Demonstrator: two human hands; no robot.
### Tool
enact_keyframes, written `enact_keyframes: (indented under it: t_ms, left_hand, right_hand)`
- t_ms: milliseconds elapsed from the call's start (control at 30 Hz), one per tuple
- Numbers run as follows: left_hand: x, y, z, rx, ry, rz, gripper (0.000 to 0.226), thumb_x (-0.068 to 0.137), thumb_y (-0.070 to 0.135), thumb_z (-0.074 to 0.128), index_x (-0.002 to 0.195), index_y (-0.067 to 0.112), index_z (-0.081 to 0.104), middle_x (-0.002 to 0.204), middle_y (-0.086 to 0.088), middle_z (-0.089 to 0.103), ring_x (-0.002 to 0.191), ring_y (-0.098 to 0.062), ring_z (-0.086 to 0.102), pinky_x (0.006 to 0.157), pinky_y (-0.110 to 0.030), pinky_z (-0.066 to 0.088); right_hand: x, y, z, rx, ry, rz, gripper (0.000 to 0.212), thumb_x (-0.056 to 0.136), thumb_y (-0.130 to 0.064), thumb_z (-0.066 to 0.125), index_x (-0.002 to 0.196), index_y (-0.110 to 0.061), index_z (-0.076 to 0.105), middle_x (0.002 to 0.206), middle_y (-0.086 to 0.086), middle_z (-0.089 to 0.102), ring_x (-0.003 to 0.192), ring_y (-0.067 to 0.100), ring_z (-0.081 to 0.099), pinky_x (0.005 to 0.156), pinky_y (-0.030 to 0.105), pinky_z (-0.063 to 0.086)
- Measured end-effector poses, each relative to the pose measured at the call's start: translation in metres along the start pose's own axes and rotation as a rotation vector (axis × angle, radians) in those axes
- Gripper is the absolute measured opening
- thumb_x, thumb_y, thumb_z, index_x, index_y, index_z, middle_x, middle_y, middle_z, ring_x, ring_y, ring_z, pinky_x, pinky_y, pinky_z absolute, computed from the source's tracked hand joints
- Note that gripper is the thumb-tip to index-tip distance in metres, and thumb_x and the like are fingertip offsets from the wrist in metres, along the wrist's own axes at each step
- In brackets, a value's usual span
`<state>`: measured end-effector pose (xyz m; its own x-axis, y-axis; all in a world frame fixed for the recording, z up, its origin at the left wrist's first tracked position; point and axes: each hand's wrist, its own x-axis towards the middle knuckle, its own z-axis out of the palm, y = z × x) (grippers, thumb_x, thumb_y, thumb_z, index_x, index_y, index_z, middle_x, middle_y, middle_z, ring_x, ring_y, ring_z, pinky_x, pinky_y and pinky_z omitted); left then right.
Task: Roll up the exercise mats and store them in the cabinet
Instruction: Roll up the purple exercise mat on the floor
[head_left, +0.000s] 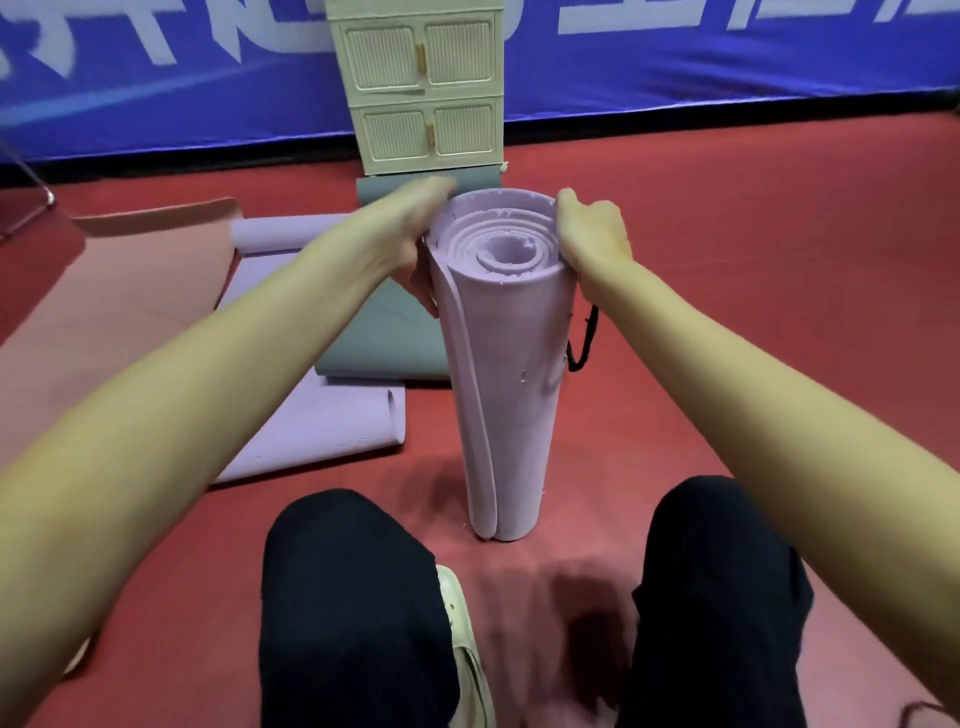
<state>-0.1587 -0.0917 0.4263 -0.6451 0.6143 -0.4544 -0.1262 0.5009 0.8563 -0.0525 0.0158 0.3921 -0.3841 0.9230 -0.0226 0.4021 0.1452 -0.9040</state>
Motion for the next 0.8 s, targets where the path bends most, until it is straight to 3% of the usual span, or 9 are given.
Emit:
enact_keyframes:
  t_ms: [100, 167, 267, 300, 367, 433, 633, 800]
  left_hand:
    - [-0.005, 0.000, 0.015, 0.118, 0.162, 0.134, 0.039, 0.103, 0.036, 0.029, 0.119, 0.010, 0.052, 0.099, -0.020, 0.061, 0.075, -0.038, 0.066, 0.068, -0.066, 0.052]
    - [-0.004, -0.002, 0.022, 0.144, 0.221, 0.180, 0.033, 0.103, 0.026, 0.031, 0.121, 0.006, 0.049, 0.099, -0.019, 0.059, 0.083, -0.043, 0.066, 0.070, -0.065, 0.052]
    - [0.005, -0.004, 0.023, 0.172, 0.232, 0.202, 0.025, 0.101, 0.016, 0.030, 0.087, 0.003, 0.047, 0.087, -0.018, 0.056, 0.089, -0.049, 0.065, 0.073, -0.068, 0.051]
    - [0.008, -0.006, 0.023, 0.175, 0.229, 0.199, 0.027, 0.100, 0.017, 0.029, 0.084, 0.005, 0.047, 0.089, -0.022, 0.058, 0.085, -0.049, 0.065, 0.070, -0.068, 0.051]
    - [0.016, -0.011, 0.023, 0.178, 0.229, 0.179, 0.034, 0.100, 0.022, 0.027, 0.105, 0.003, 0.055, 0.098, -0.027, 0.061, 0.078, -0.046, 0.067, 0.063, -0.066, 0.053]
    - [0.022, -0.018, 0.024, 0.181, 0.211, 0.142, 0.044, 0.101, 0.027, 0.022, 0.123, 0.003, 0.050, 0.097, -0.025, 0.060, 0.072, -0.040, 0.066, 0.059, -0.062, 0.054]
    - [0.031, -0.032, 0.022, 0.153, 0.230, 0.162, 0.038, 0.103, 0.031, 0.020, 0.109, 0.010, 0.051, 0.078, -0.014, 0.055, 0.060, -0.030, 0.057, 0.057, -0.050, 0.056]
    - [0.030, -0.028, 0.021, 0.206, 0.248, 0.204, 0.039, 0.101, 0.034, 0.022, 0.105, 0.010, 0.053, 0.087, -0.012, 0.058, 0.070, -0.029, 0.057, 0.063, -0.046, 0.057]
  right_hand:
    - [0.008, -0.004, 0.008, -0.117, 0.004, -0.001, 0.049, 0.098, -0.035, 0.031, 0.131, -0.005, 0.052, 0.135, 0.016, 0.055, 0.121, 0.034, 0.053, 0.096, 0.037, 0.040]
    - [0.016, -0.003, 0.011, -0.168, -0.001, 0.013, 0.050, 0.099, -0.035, 0.028, 0.133, -0.006, 0.051, 0.136, 0.016, 0.054, 0.122, 0.034, 0.052, 0.095, 0.037, 0.039]
    - [0.026, -0.001, 0.014, -0.252, -0.023, 0.012, 0.050, 0.099, -0.034, 0.026, 0.135, -0.007, 0.049, 0.138, 0.015, 0.053, 0.123, 0.034, 0.051, 0.096, 0.037, 0.038]
    - [0.029, 0.000, 0.014, -0.284, -0.033, 0.009, 0.049, 0.099, -0.032, 0.026, 0.136, -0.007, 0.048, 0.139, 0.015, 0.052, 0.124, 0.034, 0.050, 0.097, 0.037, 0.037]
    - [0.032, 0.002, 0.013, -0.352, -0.067, -0.001, 0.047, 0.098, -0.025, 0.029, 0.137, -0.006, 0.047, 0.141, 0.015, 0.049, 0.126, 0.034, 0.048, 0.099, 0.038, 0.036]
    - [0.033, 0.008, 0.015, -0.401, -0.129, -0.037, 0.044, 0.096, -0.017, 0.029, 0.133, -0.004, 0.049, 0.140, 0.017, 0.048, 0.125, 0.037, 0.048, 0.098, 0.040, 0.037]
    - [0.035, 0.023, 0.021, -0.408, -0.164, -0.083, 0.049, 0.100, -0.027, 0.018, 0.131, -0.001, 0.044, 0.137, 0.023, 0.047, 0.123, 0.039, 0.047, 0.095, 0.043, 0.036]
    - [0.035, 0.022, 0.014, -0.363, -0.125, -0.101, 0.050, 0.101, -0.031, 0.021, 0.128, 0.002, 0.048, 0.135, 0.024, 0.049, 0.121, 0.040, 0.048, 0.094, 0.041, 0.037]
